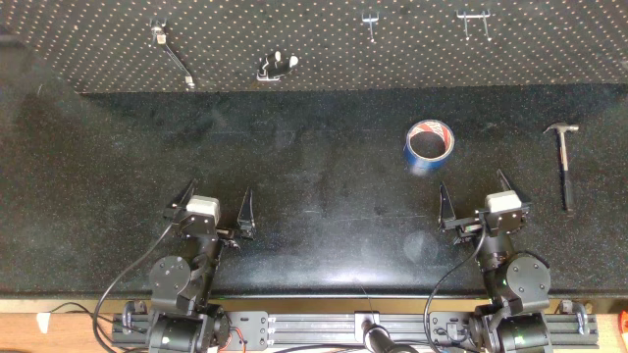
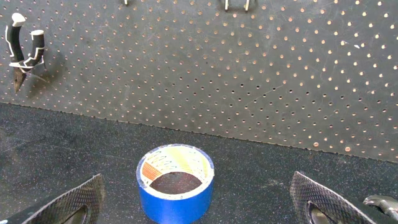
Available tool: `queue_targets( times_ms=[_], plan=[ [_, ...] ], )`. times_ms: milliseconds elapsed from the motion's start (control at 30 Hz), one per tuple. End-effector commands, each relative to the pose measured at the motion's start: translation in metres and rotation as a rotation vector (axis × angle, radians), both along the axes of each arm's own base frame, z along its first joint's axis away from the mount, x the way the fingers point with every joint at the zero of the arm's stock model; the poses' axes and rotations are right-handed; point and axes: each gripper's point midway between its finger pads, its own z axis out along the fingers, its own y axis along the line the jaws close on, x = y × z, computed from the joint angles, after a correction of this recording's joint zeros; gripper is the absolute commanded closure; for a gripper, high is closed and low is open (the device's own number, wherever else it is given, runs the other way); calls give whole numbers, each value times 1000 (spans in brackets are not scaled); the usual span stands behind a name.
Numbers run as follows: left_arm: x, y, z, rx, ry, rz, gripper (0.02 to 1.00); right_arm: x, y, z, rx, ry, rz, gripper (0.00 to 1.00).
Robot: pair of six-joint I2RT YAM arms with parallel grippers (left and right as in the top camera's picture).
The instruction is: Place Tools Onto Pegboard
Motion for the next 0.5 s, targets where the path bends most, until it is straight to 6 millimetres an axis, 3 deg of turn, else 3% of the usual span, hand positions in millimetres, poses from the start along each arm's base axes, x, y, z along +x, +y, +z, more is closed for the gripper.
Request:
queue_targets(
  times_ms=[33,133,233,300,333,400,500],
  plan=[
    [0,2,0,13,-11,9,23,0,0,-1,-10,-2,2,25],
    [0,2,0,13,-11,9,23,0,0,-1,109,19,-5,25],
    [0,2,0,13,-11,9,23,0,31,16,221,151,150,27],
    [0,2,0,13,-11,9,23,19,58,44,213,282,242,25],
    [0,2,0,13,-11,9,20,35,67,47,203,378,250,25],
    [0,2,0,13,-11,9,23,64,77,30,185,570,238,25],
    [0,2,0,13,-11,9,23,91,84,-12,161,841,195,25]
  ],
)
